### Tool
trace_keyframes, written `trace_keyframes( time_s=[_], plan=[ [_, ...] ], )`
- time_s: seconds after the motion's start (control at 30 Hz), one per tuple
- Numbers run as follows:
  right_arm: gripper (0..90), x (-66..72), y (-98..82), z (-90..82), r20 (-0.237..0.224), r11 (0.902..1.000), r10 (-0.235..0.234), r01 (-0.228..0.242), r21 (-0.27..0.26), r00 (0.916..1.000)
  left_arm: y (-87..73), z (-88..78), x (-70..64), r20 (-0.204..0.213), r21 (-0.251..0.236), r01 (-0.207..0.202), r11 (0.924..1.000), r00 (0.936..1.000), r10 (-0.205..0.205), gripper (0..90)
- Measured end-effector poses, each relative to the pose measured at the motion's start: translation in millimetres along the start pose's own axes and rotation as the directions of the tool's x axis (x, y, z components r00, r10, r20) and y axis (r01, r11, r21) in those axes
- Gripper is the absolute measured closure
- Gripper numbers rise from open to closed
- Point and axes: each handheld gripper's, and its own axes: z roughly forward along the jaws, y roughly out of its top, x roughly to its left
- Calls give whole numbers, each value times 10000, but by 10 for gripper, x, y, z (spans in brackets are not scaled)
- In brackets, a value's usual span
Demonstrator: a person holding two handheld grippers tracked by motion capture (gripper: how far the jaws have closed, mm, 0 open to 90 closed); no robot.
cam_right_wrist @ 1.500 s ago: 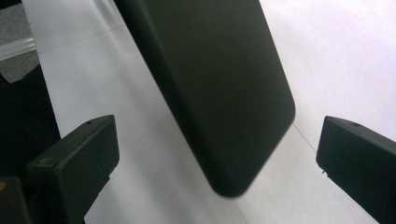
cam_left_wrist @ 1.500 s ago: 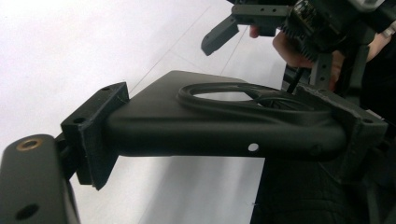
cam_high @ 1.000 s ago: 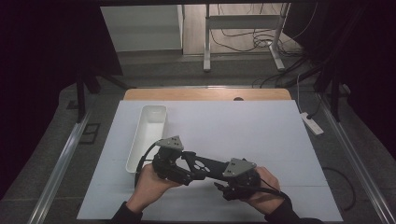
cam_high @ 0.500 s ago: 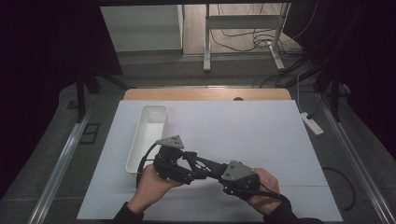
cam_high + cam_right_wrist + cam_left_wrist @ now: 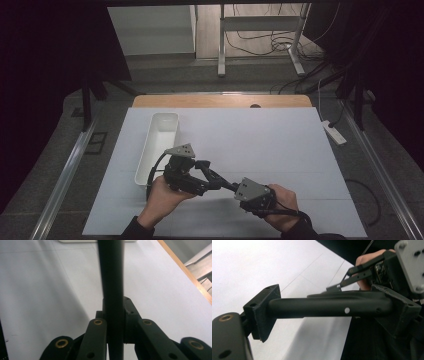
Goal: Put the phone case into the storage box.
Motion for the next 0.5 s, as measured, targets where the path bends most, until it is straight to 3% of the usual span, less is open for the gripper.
trace_keyframes(
  time_s=[0.07, 0.17, 0.23, 0.5],
  plan=[
    [842, 21, 6, 2, -39, 10000, -54, 54, 47, 10000, -5, 6, 21, 90, -62, 110, 9999, 9999, -110, 130],
    [846, 27, 3, 15, -390, 9999, -10, 17, 170, 9992, -13, 8, 33, -269, -88, 58, 9999, 9996, -61, 128],
    [846, 35, -3, 24, -357, 9998, -21, 28, 208, 9994, -16, 3, 42, -245, -89, 117, 9999, 9996, -119, 104],
    [846, -31, -31, 10, -868, 9981, 596, -583, 184, 9944, -37, -38, 47, -497, 67, -346, 9994, 9982, 349, 34]
  ],
)
